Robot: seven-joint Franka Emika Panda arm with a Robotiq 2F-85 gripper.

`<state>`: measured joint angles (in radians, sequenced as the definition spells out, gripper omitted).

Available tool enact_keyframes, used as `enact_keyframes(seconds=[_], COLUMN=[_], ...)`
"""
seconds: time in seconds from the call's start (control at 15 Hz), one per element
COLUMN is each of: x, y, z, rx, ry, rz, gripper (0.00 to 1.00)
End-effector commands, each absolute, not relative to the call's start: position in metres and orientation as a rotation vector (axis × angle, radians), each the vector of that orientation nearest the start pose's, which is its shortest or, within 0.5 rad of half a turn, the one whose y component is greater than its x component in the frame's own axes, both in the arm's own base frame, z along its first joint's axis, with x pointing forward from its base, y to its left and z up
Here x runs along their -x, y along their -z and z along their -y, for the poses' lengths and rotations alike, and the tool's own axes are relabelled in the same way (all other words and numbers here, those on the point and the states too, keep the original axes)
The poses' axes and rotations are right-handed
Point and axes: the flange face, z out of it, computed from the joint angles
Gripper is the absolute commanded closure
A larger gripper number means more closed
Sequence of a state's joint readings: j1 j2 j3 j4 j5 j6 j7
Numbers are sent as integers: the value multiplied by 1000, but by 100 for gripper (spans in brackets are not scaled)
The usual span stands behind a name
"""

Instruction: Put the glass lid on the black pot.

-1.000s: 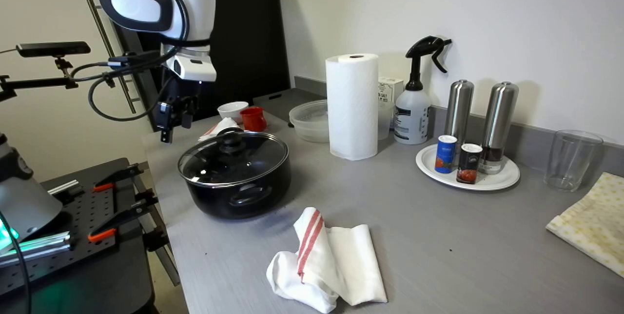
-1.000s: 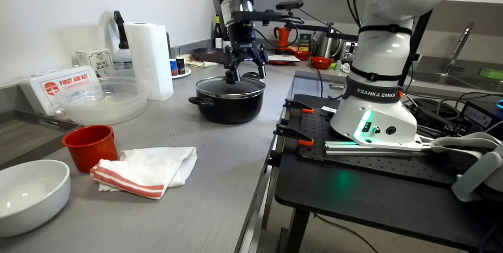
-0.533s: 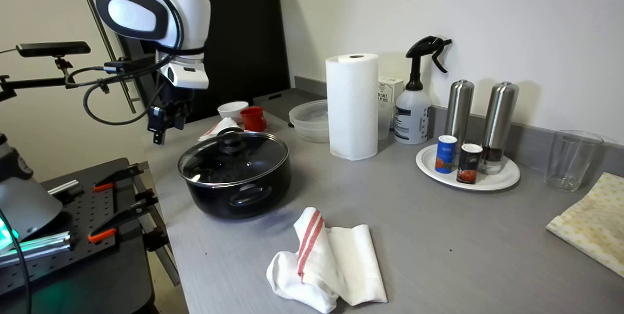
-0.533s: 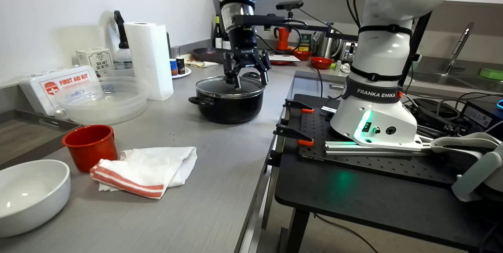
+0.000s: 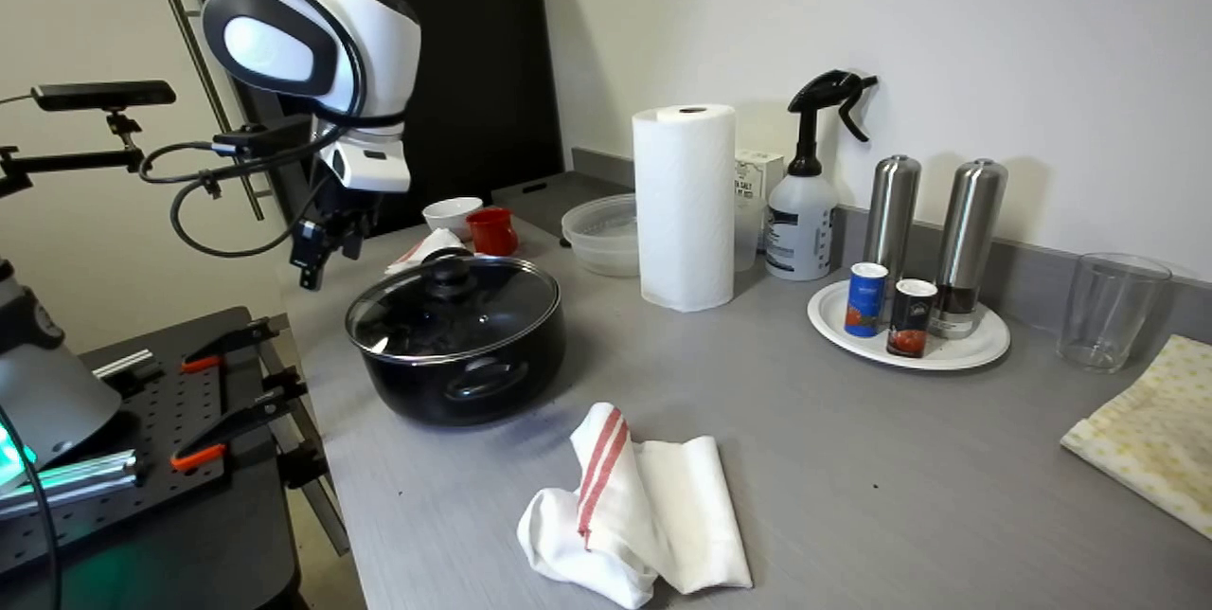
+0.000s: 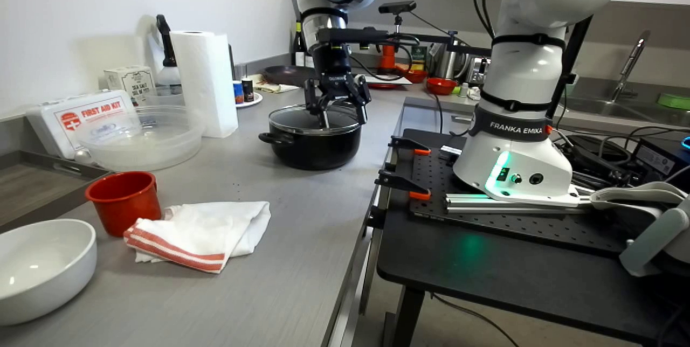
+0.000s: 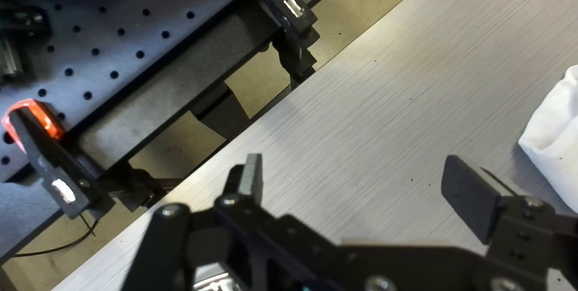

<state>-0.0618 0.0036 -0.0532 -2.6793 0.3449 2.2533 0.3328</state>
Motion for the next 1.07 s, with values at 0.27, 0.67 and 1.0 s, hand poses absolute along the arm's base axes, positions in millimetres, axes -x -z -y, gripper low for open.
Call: enact_keyframes(seconds=[0.27,0.67,1.0], x=[-377,-383,-394], y=[-193,-188,-183], z=[38,41,50], rx=[2675,2666,2666], ry=[-691,-715,-683], rz=[-1027,-1016,-1083], gripper=[0,0,0])
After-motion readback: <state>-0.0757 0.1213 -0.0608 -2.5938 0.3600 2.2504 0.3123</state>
